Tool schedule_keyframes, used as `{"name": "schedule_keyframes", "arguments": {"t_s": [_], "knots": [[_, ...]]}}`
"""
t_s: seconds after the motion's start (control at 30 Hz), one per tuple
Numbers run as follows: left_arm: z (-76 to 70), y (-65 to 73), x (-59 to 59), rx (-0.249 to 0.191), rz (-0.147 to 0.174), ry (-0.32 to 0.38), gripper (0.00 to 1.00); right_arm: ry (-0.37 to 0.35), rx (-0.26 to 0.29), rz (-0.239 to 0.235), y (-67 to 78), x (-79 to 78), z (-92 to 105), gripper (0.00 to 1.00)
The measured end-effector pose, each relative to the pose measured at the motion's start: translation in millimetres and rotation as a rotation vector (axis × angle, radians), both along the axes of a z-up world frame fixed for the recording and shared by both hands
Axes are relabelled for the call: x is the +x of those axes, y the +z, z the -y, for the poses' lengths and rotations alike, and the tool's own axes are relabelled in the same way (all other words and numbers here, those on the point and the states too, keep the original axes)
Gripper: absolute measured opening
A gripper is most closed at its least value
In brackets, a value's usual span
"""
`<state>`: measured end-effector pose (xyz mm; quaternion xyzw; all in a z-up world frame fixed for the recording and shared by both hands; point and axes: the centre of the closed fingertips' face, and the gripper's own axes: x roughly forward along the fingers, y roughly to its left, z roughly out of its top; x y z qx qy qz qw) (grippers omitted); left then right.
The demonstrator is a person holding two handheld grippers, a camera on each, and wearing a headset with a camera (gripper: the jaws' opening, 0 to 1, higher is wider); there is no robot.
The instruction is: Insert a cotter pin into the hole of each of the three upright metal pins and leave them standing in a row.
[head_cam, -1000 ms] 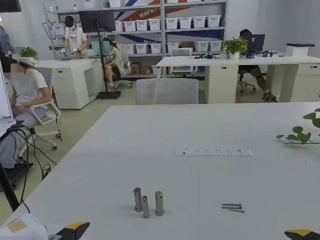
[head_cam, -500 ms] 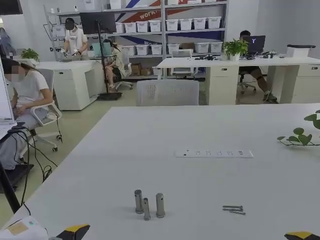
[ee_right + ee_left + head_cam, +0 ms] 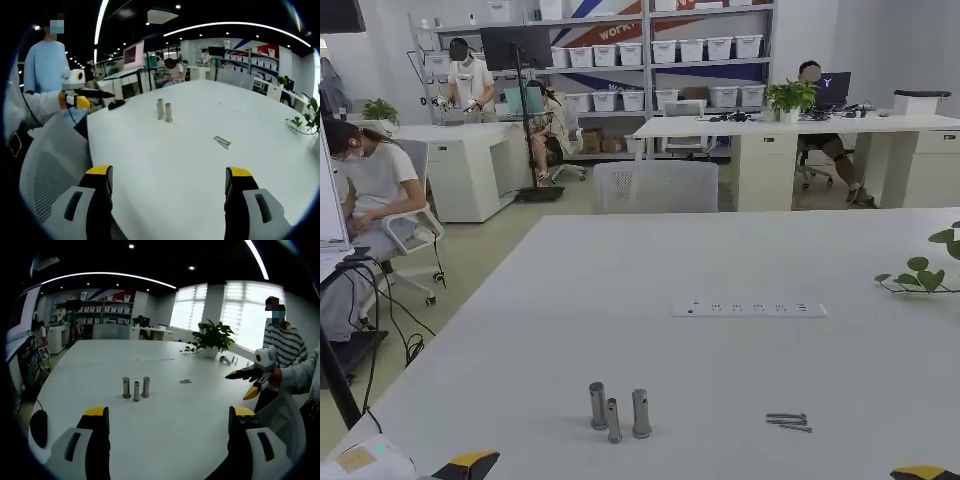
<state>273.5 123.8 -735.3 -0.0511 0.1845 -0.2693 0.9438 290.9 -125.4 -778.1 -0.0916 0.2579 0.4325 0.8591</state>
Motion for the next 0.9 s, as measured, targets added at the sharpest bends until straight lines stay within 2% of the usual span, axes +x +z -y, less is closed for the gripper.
{"name": "schedule_keyframes", "arguments": {"t_s": [0.9], "knots": [[1.1,-4.2,-0.8,-0.006,-0.007,0.007,1.0,-0.007,0.006,-0.005,-0.6,-2.0,1.6,0.94]]}}
